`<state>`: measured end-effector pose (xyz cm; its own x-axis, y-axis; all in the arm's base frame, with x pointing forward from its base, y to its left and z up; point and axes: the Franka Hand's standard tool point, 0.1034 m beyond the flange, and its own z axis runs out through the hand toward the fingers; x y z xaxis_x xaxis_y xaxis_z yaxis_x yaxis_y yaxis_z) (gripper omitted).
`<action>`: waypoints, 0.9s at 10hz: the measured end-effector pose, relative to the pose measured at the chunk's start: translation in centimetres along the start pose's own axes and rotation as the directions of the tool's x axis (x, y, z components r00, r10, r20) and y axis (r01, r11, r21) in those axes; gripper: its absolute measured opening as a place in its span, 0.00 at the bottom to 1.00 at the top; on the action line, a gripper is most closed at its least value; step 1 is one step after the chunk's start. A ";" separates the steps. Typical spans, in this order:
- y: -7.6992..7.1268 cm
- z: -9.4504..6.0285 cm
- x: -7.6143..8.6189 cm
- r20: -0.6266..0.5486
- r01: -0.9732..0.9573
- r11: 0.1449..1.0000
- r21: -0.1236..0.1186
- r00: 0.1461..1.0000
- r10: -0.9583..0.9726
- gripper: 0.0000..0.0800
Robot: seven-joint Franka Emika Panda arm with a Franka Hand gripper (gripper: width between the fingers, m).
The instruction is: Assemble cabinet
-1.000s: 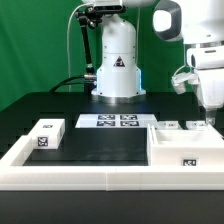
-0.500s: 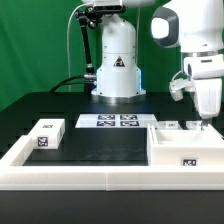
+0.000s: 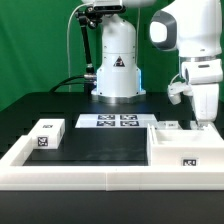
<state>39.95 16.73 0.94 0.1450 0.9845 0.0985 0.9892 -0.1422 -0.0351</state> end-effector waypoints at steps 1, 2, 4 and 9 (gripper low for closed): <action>0.0 0.0 0.0 0.000 0.000 1.000 0.001 1.000 0.000 0.37; 0.0 0.0 0.0 0.000 0.000 1.000 0.001 1.000 0.000 0.37; 0.1 0.0 0.1 -0.001 0.000 1.000 -0.001 1.000 0.000 0.09; 0.1 0.0 0.1 -0.002 0.000 1.000 -0.002 1.000 0.000 0.09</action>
Offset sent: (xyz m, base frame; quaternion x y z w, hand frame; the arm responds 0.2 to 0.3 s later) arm 0.0029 0.0013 -0.0023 -0.0032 0.0004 0.0017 1.0000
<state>40.08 16.78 0.97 0.1454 0.9843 0.1001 0.9892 -0.1428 -0.0330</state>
